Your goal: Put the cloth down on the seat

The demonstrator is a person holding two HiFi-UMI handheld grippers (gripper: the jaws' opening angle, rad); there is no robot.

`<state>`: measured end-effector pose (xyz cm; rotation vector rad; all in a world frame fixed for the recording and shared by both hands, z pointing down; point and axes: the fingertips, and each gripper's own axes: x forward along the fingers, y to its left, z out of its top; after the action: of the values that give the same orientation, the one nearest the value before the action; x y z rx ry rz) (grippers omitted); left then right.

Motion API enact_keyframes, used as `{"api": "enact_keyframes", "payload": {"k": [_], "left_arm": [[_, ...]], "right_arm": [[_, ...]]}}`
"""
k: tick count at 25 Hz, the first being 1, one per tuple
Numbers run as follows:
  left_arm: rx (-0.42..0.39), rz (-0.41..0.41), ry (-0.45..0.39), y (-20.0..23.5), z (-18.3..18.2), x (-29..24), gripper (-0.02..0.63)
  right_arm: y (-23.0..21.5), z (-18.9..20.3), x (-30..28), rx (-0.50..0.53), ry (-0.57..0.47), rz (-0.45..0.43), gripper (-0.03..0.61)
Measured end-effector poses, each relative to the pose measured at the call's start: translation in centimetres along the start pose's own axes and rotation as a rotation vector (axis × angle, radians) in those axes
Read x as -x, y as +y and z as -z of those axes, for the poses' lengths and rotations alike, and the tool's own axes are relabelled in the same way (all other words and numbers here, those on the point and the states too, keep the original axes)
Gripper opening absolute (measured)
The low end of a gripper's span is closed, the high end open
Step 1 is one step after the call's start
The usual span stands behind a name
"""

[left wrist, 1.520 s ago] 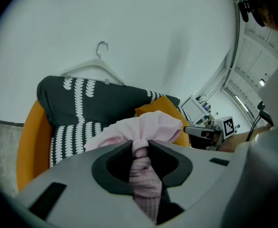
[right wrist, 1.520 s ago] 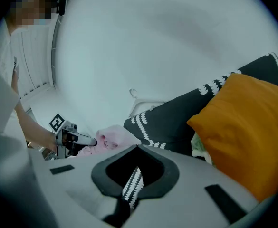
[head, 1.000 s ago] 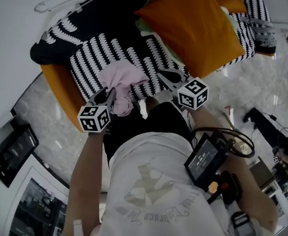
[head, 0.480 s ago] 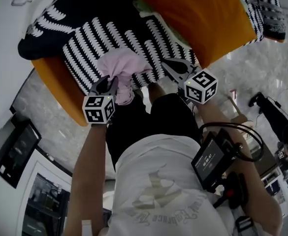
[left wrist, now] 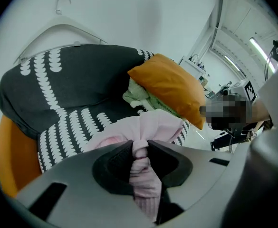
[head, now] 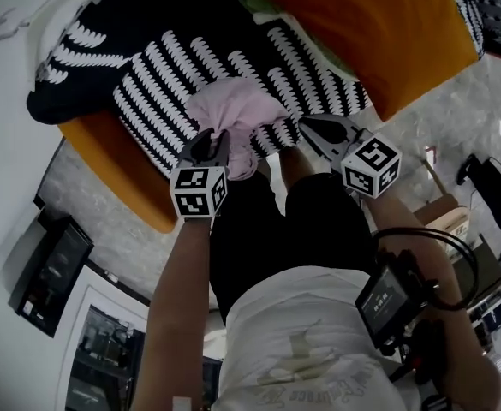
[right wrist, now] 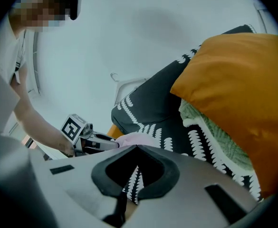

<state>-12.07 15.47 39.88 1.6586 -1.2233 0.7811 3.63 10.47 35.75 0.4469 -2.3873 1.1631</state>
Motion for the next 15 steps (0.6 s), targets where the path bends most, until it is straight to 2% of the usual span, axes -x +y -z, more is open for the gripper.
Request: {"api": "enact_keyframes", "payload": {"k": [7, 15], "left_arm": [[-0.064, 0.026, 0.031, -0.2, -1.2, -4.7, 0.104], [-0.12, 0.009, 0.05, 1.7, -0.2, -7.8, 0.104]], "right_arm": [[-2.3, 1.3, -0.8, -0.051, -0.002, 0.023, 0.015], [-3.1, 4.4, -1.7, -0.099, 0.003, 0.055, 0.015]]}}
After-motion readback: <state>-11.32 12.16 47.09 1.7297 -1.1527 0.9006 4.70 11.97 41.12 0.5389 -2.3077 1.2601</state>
